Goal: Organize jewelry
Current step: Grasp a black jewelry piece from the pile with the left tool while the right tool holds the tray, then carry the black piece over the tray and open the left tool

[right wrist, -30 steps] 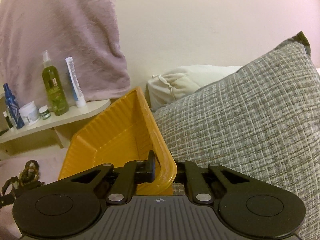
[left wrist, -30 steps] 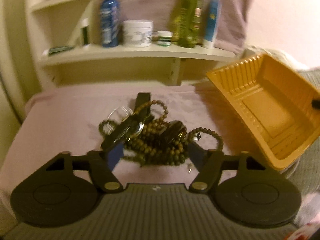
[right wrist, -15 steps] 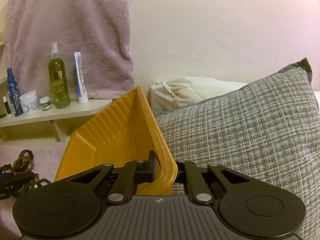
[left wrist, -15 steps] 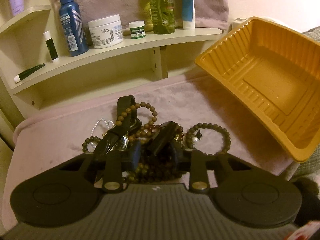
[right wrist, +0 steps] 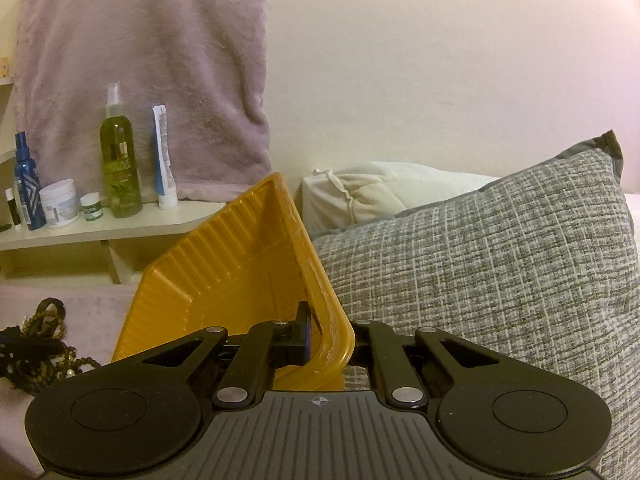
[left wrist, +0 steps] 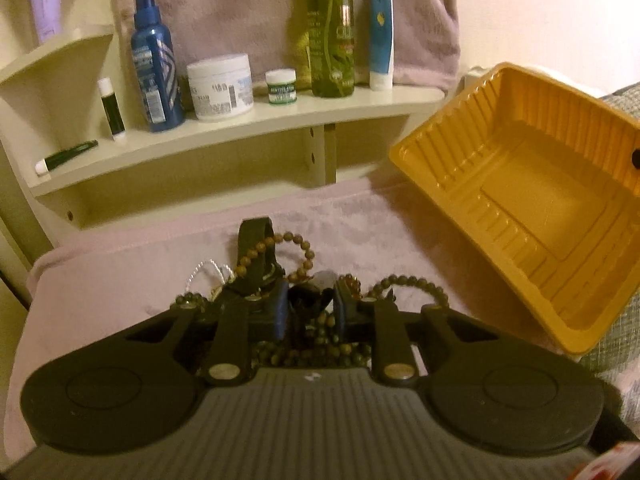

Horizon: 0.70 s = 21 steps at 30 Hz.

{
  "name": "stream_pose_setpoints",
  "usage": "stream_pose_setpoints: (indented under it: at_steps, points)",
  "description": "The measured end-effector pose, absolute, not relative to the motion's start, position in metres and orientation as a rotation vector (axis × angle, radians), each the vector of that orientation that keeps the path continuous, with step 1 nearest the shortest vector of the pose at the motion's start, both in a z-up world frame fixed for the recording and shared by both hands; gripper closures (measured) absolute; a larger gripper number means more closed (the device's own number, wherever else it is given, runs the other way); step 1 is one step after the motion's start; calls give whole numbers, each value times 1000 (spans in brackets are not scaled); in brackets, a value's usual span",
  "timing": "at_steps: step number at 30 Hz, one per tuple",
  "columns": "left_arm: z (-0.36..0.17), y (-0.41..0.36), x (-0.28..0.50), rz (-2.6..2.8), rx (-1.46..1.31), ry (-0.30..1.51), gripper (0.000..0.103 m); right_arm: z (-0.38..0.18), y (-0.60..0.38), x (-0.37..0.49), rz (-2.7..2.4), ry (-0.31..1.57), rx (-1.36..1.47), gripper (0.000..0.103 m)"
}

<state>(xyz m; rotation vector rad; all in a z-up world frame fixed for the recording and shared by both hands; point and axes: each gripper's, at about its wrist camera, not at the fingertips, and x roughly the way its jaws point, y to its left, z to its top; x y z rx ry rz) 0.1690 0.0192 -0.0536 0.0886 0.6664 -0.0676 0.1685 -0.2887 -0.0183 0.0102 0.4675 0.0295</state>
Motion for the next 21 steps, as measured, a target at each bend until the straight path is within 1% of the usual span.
stream_pose_setpoints:
  at_steps: [15,21]
  points:
    - [-28,8,171,-100,63,604,83,-17,-288,166,26,459,17,94]
    - [-13,-19,175,-206,-4,579,83,-17,-286,164,14,457,13,94]
